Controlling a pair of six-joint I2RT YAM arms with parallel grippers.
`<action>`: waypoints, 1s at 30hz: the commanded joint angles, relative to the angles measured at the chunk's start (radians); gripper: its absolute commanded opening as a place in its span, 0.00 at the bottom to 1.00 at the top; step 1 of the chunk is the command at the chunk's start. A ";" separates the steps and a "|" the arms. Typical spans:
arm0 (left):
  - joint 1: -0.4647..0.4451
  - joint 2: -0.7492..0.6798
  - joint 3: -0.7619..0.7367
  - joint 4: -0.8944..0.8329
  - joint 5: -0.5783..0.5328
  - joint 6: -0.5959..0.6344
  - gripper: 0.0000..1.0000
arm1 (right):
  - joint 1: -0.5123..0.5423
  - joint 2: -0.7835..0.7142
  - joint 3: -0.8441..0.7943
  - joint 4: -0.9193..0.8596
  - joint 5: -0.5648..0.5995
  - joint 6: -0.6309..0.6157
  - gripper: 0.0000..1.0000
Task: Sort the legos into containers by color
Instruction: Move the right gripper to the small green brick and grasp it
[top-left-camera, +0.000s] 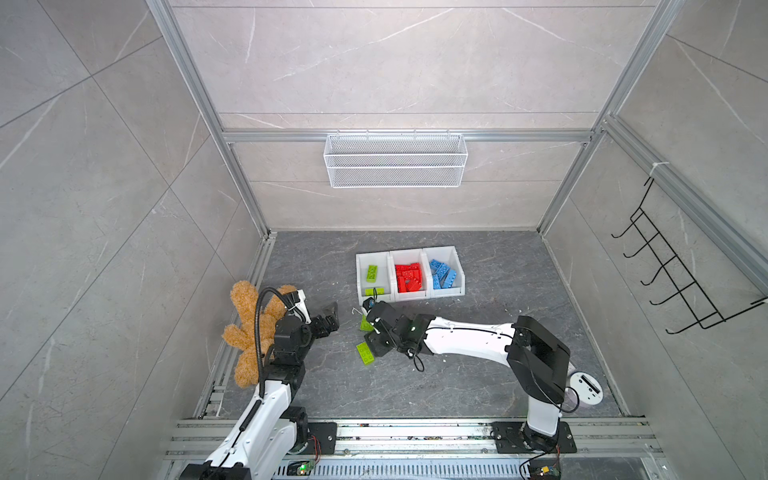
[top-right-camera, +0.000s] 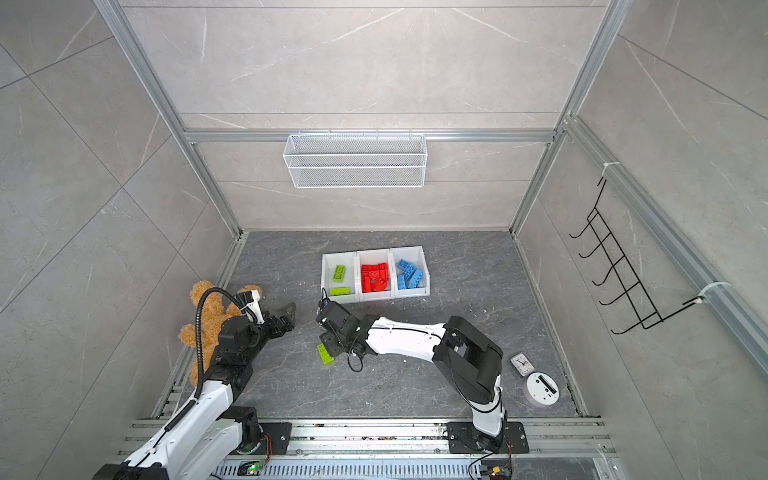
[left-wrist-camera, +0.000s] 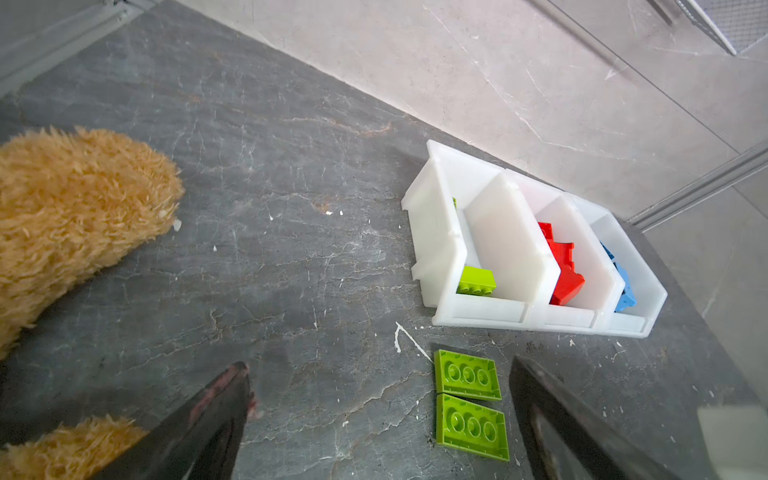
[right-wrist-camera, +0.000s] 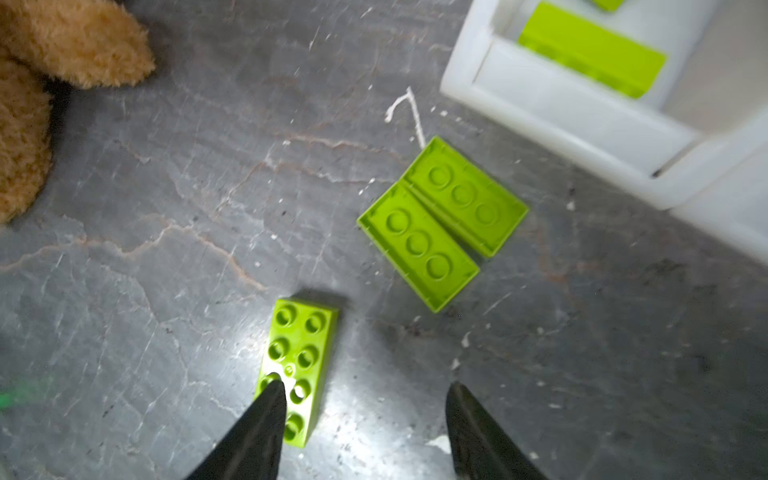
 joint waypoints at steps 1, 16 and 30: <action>0.017 0.027 0.008 0.085 0.104 -0.054 0.99 | 0.023 -0.005 -0.006 0.034 0.036 0.065 0.62; 0.017 -0.033 0.005 0.039 0.068 -0.038 0.99 | 0.085 0.143 0.136 -0.077 0.100 0.055 0.59; 0.017 -0.060 -0.004 0.030 0.054 -0.038 0.99 | 0.098 0.234 0.193 -0.111 0.113 0.047 0.53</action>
